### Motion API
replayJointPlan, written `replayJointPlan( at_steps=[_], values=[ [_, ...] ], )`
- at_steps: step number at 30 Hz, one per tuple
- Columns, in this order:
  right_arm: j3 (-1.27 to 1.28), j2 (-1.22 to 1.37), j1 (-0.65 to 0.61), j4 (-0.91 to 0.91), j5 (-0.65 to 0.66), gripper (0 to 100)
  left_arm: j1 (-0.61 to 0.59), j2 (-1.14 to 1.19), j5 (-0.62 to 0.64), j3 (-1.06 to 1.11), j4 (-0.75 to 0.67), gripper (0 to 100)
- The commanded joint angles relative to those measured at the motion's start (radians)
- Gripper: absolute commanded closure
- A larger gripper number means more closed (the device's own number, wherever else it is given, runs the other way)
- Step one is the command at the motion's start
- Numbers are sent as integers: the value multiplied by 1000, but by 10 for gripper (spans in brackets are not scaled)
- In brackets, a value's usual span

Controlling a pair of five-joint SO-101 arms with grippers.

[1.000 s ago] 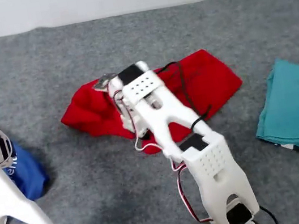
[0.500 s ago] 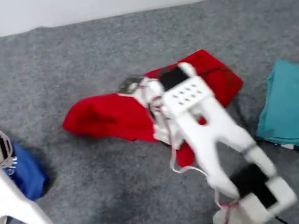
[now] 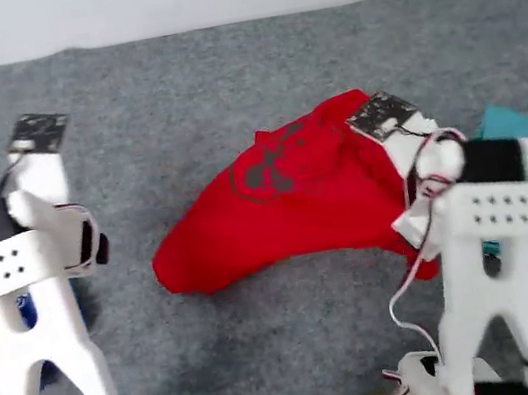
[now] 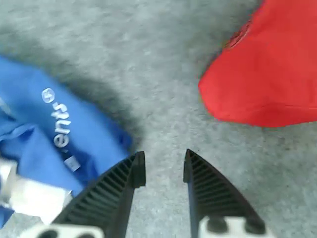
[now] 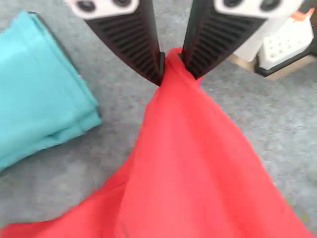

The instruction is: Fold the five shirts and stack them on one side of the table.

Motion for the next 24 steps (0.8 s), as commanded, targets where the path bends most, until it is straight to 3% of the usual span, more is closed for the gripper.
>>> replayJointPlan(
  at_steps=[1,10,14,24],
  values=[
    [-71,-120,24,41,52,988,75,-35,-31,-10,29,859],
    [-155,-159,30,-1,46,986,333,-23,-135,1,25,859],
    [-120,-159,30,-36,0,987,445,18,-146,93,-71,859],
    [-48,-160,30,-45,-37,987,489,376,-167,174,-281,859]
  ],
)
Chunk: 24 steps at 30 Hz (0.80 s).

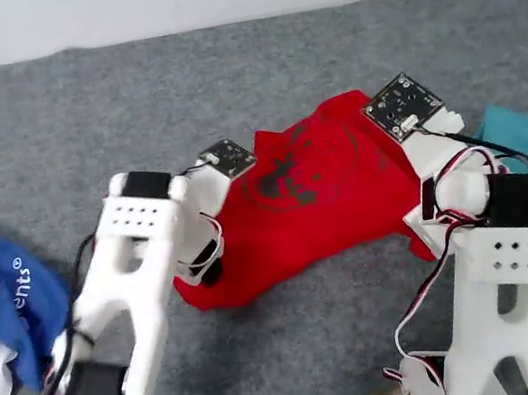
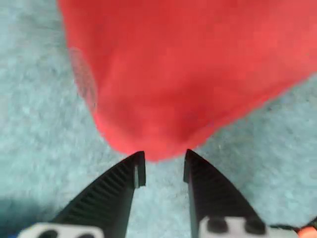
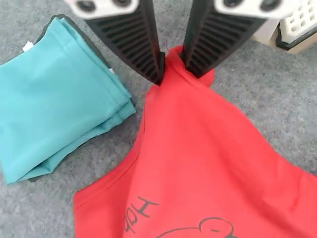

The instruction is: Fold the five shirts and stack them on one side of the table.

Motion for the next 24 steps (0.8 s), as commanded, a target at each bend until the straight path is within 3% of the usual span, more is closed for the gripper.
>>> replayJointPlan(
  at_steps=[1,5,15,24],
  values=[
    [-6,-25,10,-10,-14,987,6,103,-34,-5,-107,859],
    [-6,-25,10,-12,-14,987,-17,212,-38,-107,-175,859],
    [61,-25,5,-160,-77,987,-110,397,-15,-668,-163,863],
    [112,-25,10,-183,-77,987,-130,456,23,-1006,160,863]
  ],
)
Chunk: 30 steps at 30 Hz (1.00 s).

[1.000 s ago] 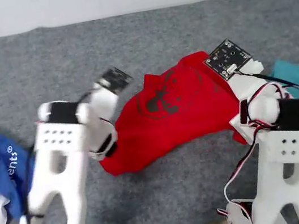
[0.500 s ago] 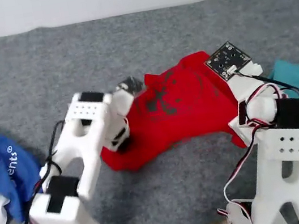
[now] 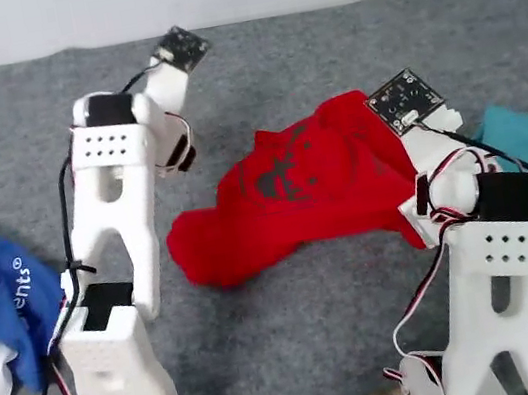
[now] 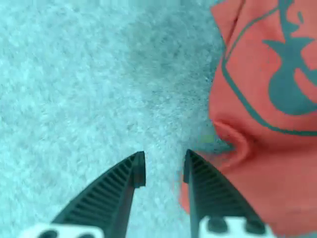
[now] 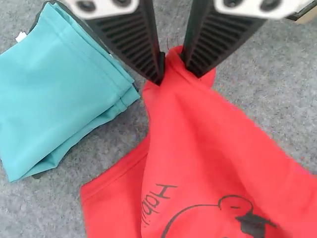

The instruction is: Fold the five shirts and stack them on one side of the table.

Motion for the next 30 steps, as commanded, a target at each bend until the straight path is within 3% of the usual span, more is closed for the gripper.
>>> replayJointPlan(
  at_steps=[1,7,13,19,23,30],
  values=[
    [-6,-24,10,-28,-9,987,5,-14,5,-113,144,863],
    [31,-24,10,-124,-25,987,20,-69,-48,-1,190,863],
    [34,-24,10,-130,-71,988,68,-324,-72,352,189,863],
    [77,-24,10,-134,-71,988,226,-609,-72,716,181,863],
    [94,-25,8,-130,-72,988,310,-684,-68,912,66,863],
    [97,-35,10,-108,-72,988,311,-585,-68,1109,-213,863]
  ],
)
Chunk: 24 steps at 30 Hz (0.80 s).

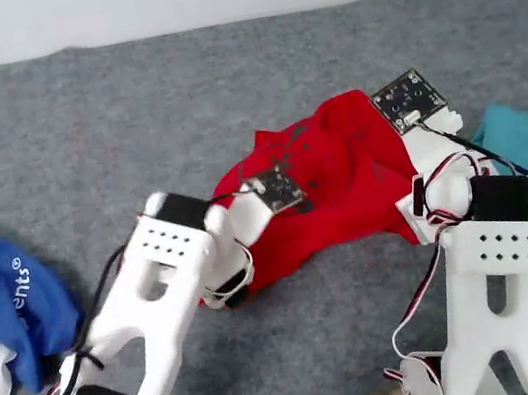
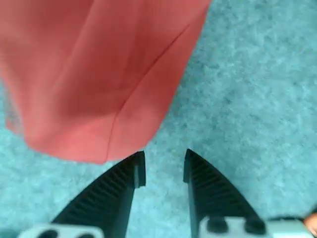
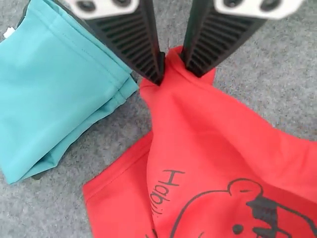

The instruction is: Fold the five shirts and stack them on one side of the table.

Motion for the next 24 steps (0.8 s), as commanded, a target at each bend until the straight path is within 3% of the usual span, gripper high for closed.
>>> replayJointPlan(
  at_steps=[1,8,15,24],
  values=[
    [-8,-27,10,12,-12,988,6,58,-6,27,-127,863],
    [-11,-28,10,31,-12,987,-107,287,-6,-150,-229,863],
    [-14,-28,8,25,-43,987,-269,526,-8,-625,-212,863],
    [-14,-28,8,22,-52,988,-301,802,-6,-1389,95,863]
  ],
)
